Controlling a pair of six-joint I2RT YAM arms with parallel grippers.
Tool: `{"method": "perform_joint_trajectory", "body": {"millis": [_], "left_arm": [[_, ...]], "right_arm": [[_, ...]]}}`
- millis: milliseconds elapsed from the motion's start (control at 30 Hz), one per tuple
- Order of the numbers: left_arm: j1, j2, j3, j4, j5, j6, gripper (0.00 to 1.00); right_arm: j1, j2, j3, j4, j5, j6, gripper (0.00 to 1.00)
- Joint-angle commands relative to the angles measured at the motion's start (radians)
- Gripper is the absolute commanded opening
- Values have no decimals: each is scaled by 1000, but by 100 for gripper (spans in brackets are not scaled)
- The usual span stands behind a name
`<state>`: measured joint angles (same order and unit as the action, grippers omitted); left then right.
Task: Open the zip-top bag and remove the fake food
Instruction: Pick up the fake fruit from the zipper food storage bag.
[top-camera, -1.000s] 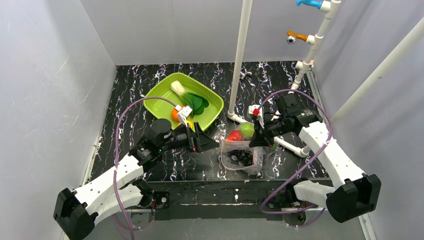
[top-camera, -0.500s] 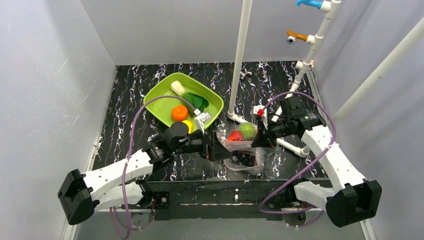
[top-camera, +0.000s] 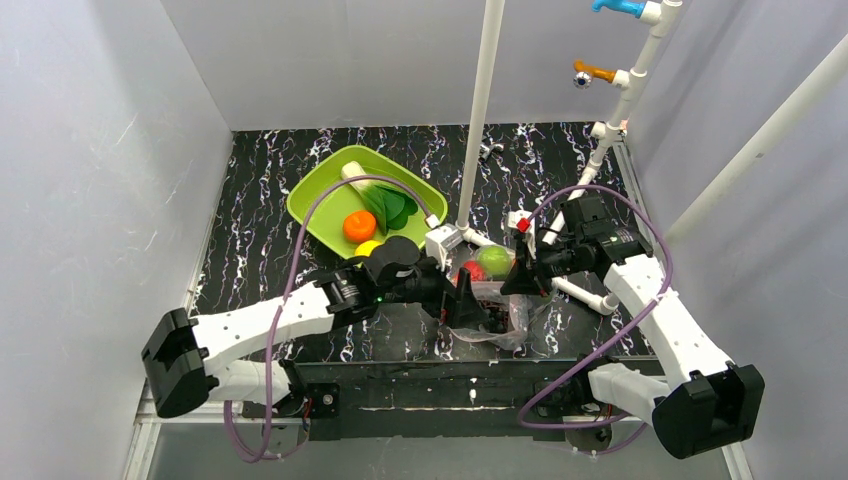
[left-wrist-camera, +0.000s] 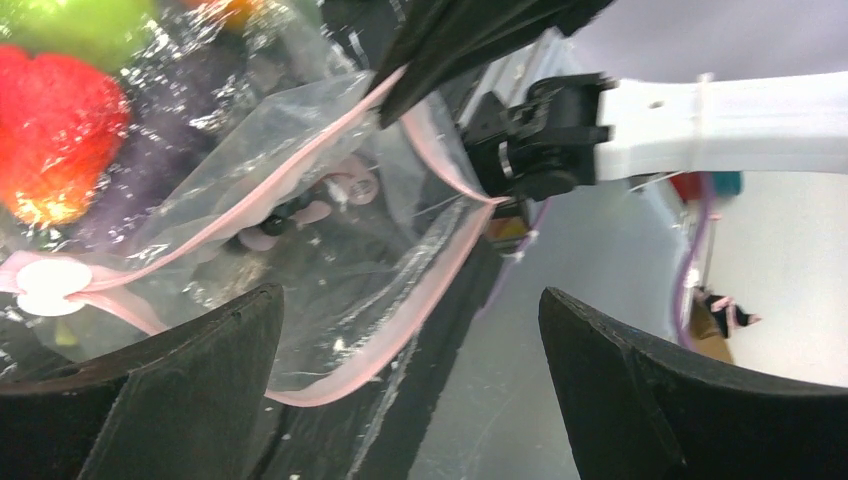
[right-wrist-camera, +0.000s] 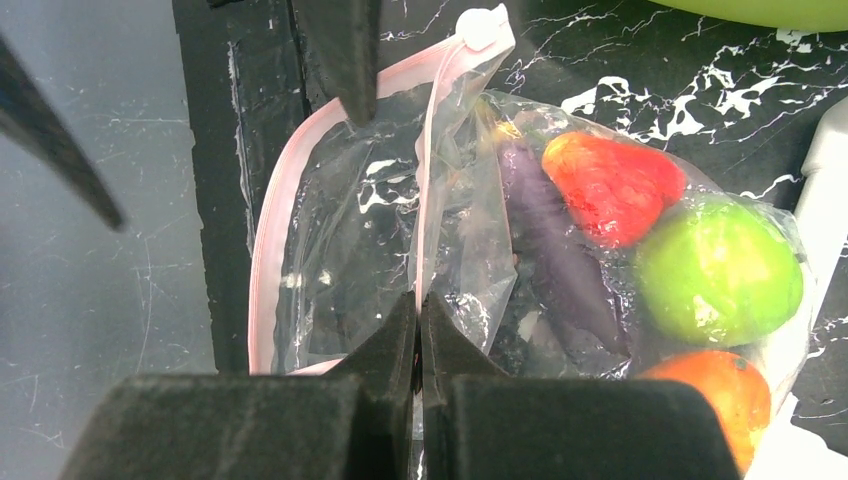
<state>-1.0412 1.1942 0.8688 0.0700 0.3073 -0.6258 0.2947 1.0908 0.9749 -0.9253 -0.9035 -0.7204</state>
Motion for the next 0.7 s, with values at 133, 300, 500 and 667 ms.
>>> {"method": "perform_joint_trajectory", "body": {"millis": [133, 300, 500, 667], "left_arm": [[-8, 135, 34, -26, -77, 138, 91], [-10, 197, -5, 82, -125, 118, 82], [-23, 257, -17, 161, -123, 109, 75], [-31, 313, -17, 173, -203, 102, 70]], "right_arm": [[-5, -14, -30, 90, -41, 53, 1], [-5, -3, -52, 139, -52, 91, 1], [-5, 22, -72, 208, -35, 146, 1], [-5, 9, -109, 289, 10, 215, 1]]}}
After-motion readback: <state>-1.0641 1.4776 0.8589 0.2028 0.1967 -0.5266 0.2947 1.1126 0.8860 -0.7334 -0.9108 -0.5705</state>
